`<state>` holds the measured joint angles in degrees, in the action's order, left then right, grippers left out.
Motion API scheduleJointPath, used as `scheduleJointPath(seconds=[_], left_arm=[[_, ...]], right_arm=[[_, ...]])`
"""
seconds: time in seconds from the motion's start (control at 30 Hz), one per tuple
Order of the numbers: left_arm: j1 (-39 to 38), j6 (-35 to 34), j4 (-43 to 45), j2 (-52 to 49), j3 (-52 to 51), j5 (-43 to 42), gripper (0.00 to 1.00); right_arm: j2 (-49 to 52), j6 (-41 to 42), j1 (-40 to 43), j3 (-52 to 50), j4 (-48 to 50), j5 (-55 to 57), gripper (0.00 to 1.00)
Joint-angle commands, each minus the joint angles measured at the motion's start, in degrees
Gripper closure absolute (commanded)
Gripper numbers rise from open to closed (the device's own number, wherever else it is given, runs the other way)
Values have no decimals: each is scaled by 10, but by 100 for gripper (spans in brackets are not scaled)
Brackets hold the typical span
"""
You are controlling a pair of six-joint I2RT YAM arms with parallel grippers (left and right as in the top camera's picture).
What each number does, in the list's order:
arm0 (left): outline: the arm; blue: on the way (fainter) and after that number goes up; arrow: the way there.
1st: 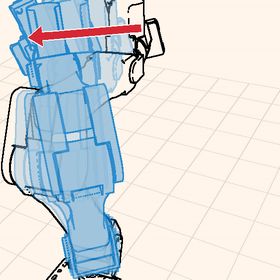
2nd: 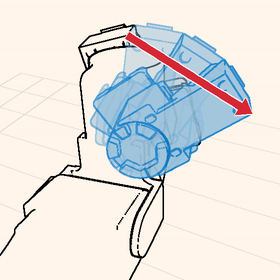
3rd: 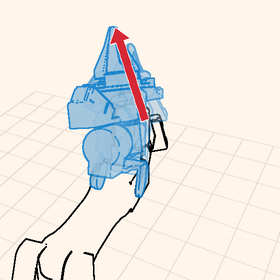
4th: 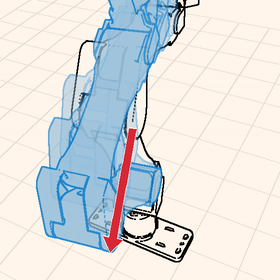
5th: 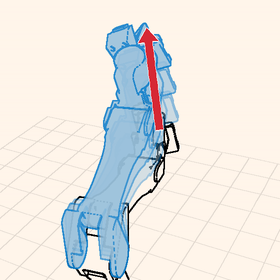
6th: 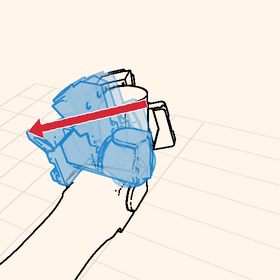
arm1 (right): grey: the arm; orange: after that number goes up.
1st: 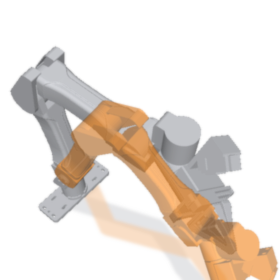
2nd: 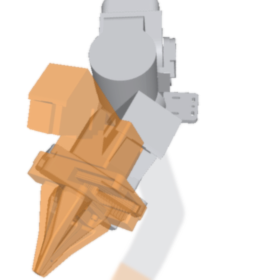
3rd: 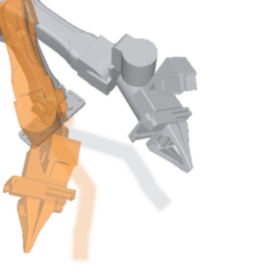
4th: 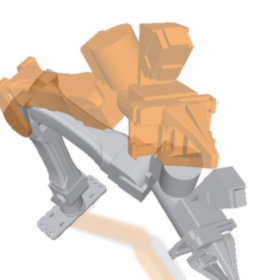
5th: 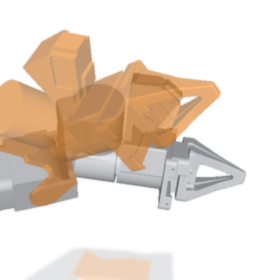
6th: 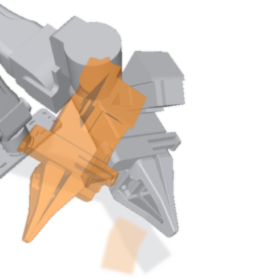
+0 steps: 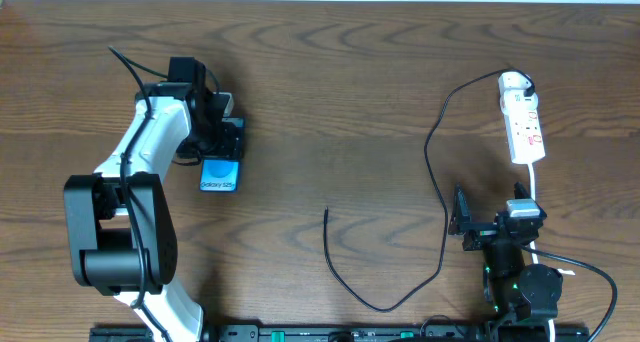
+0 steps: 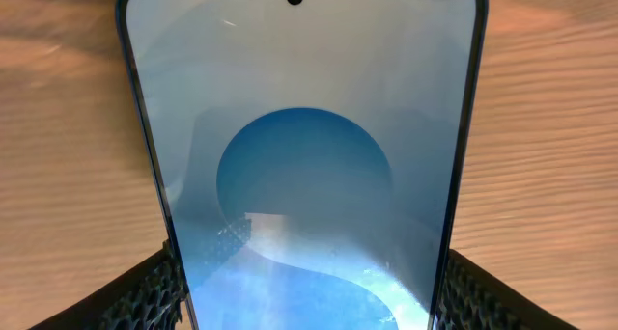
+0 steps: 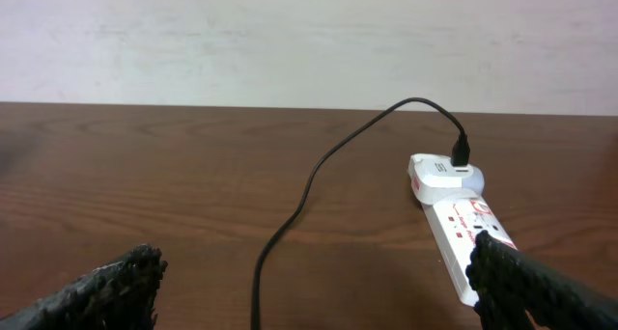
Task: Plug charger to phone and switch on socket
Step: 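Lift the phone with the left gripper and tilt it upright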
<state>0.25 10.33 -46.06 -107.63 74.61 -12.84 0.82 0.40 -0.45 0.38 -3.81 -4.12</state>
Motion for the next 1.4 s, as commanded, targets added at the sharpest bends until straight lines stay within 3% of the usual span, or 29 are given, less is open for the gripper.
scheduleJointPath(seconds=[0.0,0.6,0.73,0.87,1.03,1.37], left_arm=[[0,-6,-2,3,18,-89,93],[0,-73,10,3,18,-365,93],[0,-155,30,3,18,-397,93],[0,-172,55,3,18,-485,92],[0,-250,104,3,18,-574,93],[0,-442,183,3,18,-611,93]], right_arm=[[-4,6,-4,-1,-2,-3,1],[-4,6,-4,-1,-2,-3,1],[-4,6,-4,-1,-2,-3,1],[-4,6,-4,-1,-2,-3,1],[-4,6,-4,-1,-2,-3,1],[-4,6,-4,-1,-2,-3,1]])
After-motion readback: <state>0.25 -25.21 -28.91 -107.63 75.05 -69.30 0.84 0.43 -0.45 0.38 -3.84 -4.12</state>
